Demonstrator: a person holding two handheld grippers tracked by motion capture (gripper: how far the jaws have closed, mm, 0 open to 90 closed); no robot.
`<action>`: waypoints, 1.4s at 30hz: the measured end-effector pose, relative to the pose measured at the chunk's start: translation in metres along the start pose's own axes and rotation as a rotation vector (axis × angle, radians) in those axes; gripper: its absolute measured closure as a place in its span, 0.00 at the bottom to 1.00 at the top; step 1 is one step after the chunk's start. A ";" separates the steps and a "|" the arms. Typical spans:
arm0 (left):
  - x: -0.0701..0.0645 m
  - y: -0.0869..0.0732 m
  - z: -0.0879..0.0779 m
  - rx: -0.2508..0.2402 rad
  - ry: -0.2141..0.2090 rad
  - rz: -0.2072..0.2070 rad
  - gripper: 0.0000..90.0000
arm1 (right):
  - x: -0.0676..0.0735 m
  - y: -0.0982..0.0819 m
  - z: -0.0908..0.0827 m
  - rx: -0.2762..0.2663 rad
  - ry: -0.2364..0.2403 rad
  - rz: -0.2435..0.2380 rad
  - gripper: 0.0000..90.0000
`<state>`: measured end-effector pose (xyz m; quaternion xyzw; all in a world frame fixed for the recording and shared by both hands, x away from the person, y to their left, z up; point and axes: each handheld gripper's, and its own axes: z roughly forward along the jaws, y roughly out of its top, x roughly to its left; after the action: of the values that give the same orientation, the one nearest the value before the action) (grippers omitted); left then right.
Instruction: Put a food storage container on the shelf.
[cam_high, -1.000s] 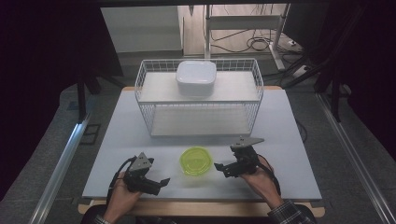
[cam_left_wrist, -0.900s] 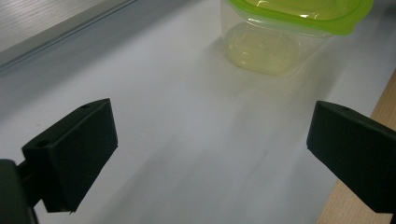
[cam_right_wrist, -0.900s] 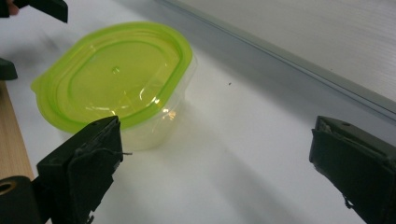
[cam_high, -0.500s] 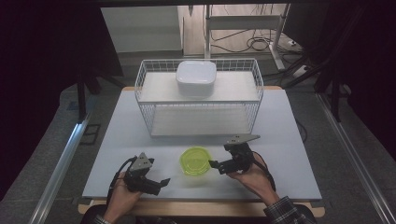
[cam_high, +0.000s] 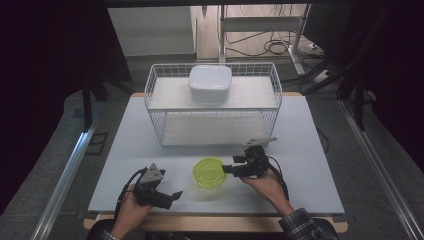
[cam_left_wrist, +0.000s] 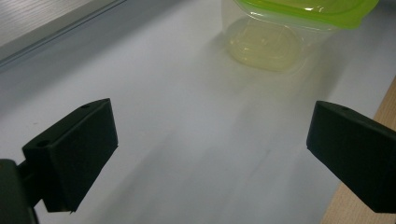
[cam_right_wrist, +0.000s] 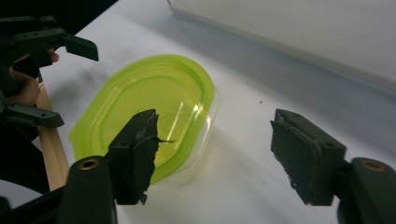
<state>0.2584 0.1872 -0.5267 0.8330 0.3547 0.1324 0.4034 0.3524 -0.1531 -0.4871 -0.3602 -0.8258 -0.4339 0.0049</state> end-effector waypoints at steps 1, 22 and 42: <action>0.000 0.000 0.000 0.000 0.000 0.000 0.02 | 0.000 0.000 0.000 0.000 0.000 0.000 0.38; -0.001 0.000 0.001 0.012 -0.001 0.014 0.02 | -0.018 0.010 0.023 0.097 0.195 0.236 0.88; -0.001 0.000 0.001 0.011 0.003 0.014 0.02 | -0.013 0.016 0.012 0.060 0.244 0.270 0.91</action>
<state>0.2580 0.1856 -0.5268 0.8374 0.3503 0.1347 0.3974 0.3752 -0.1468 -0.4877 -0.4121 -0.7757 -0.4452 0.1741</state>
